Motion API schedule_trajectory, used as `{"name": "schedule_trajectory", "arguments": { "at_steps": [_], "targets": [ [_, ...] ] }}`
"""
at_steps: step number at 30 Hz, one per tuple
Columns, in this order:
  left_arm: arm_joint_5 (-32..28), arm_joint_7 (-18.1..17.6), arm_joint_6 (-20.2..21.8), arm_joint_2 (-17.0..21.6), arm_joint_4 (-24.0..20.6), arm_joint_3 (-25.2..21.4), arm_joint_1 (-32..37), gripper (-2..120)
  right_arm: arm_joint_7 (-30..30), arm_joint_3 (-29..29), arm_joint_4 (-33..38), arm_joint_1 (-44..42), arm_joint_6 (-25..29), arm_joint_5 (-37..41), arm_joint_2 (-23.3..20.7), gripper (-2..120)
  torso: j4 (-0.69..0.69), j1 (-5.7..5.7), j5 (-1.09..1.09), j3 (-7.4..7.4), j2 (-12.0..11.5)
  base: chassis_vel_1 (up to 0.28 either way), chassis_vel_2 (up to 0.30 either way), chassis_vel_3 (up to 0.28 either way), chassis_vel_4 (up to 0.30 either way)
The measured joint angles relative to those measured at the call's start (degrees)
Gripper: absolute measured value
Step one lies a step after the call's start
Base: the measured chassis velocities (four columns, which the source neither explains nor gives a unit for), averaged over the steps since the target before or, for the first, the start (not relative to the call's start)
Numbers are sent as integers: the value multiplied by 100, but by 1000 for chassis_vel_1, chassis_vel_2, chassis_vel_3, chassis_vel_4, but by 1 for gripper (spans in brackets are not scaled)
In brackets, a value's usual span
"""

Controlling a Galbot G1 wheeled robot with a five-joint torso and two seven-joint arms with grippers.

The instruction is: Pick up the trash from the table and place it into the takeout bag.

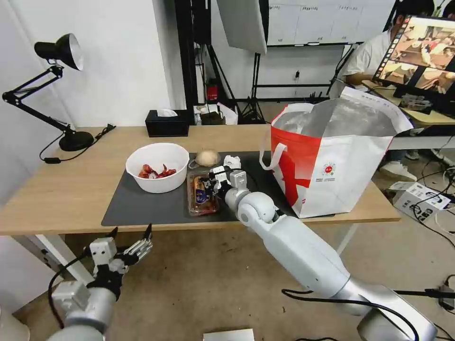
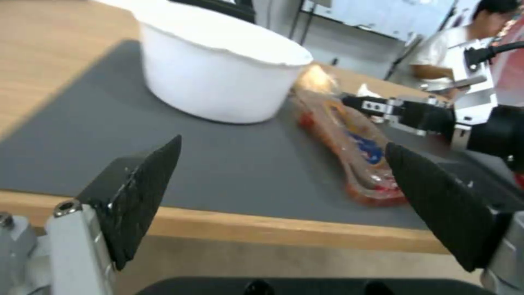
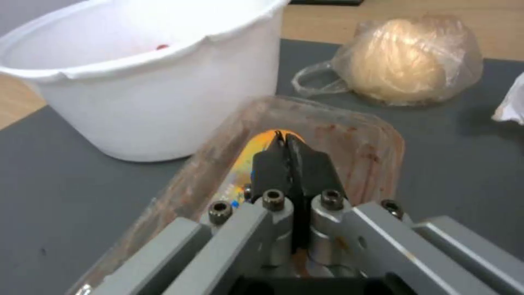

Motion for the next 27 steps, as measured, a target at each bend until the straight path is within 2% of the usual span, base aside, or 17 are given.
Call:
{"name": "schedule_trajectory", "arguments": {
  "at_steps": [1,4,5,7,8,11,15,19,22,27],
  "targets": [
    [0,0,0,0,0,0,0,100,0,0,0,0,0,0,0,0,0,0,0,0,0,0,0,0,0],
    [-639,123,-62,87,228,73,-292,100,-14,-178,-114,192,4,20,144,0,0,1,-1,1,0,0,0,0,0],
    [-639,123,-62,87,228,73,-292,100,-14,-178,-114,192,4,20,144,0,0,1,-1,1,0,0,0,0,0],
    [-1128,135,-42,171,396,128,-549,100,-52,-310,-167,302,7,46,217,0,5,0,0,0,0,0,0,0,0],
    [-1128,135,-42,171,396,128,-549,100,-52,-310,-167,302,7,46,217,0,5,0,0,0,0,0,0,0,0],
    [-1750,135,208,450,734,260,-971,100,-55,-360,-169,349,7,75,201,0,0,1,0,1,0,0,0,0,0],
    [-2212,193,409,717,981,307,-1215,100,-53,-371,-189,359,6,81,165,0,1,1,0,1,0,0,0,0,0],
    [-2548,256,542,829,1054,307,-1347,100,-53,-368,-192,359,6,81,134,0,2,1,0,0,0,0,0,0,0],
    [-3011,340,838,963,1124,332,-1583,100,-69,-350,-186,352,6,81,61,0,1,1,1,1,0,0,0,0,0],
    [-3248,426,1102,1068,1225,416,-1800,100,-106,-330,-193,351,7,74,28,0,1,1,1,0,0,0,0,0,0]
  ]
}}
